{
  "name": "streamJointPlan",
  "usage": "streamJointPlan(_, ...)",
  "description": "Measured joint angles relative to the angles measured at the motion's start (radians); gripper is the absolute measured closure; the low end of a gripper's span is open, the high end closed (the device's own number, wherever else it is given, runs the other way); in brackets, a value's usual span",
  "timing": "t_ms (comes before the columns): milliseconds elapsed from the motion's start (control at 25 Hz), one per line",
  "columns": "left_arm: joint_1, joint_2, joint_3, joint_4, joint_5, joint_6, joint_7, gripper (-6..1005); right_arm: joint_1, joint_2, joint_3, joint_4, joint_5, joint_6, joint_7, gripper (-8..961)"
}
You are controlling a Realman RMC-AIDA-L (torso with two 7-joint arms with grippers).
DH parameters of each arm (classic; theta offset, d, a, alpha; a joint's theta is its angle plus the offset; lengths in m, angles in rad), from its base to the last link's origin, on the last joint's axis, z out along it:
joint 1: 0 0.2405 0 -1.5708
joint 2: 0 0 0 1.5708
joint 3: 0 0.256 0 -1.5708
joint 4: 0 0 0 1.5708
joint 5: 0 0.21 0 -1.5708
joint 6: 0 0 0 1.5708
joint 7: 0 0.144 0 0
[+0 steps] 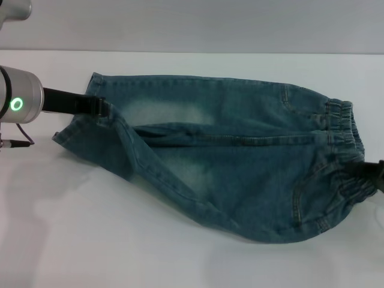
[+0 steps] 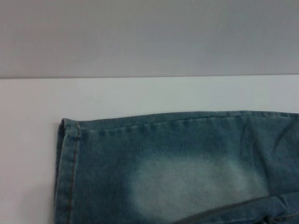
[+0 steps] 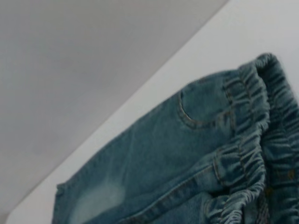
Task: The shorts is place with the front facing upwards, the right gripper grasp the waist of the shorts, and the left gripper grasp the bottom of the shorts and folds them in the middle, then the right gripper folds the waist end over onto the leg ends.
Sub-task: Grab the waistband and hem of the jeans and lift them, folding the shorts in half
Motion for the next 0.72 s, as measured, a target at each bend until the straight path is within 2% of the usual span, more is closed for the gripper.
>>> streamJointPlan(200, -0.001, -0.001, 0.001, 0.0, 0.0, 0.002, 0.0, 881, 0.0, 0.001, 0.019, -0.004, 0.016, 0.018, -0.019, 937)
streamJointPlan(520, 0.002, -0.002, 0.005, -0.005, -0.001, 0.029, 0.001, 878, 0.009, 0.001, 0.058, 0.04, 0.132, 0.042, -0.074, 931)
streamJointPlan(720, 0.011, 0.0, -0.003, -0.011, -0.013, 0.079, 0.003, 875, 0.045, 0.001, 0.071, 0.121, 0.245, 0.043, -0.132, 928)
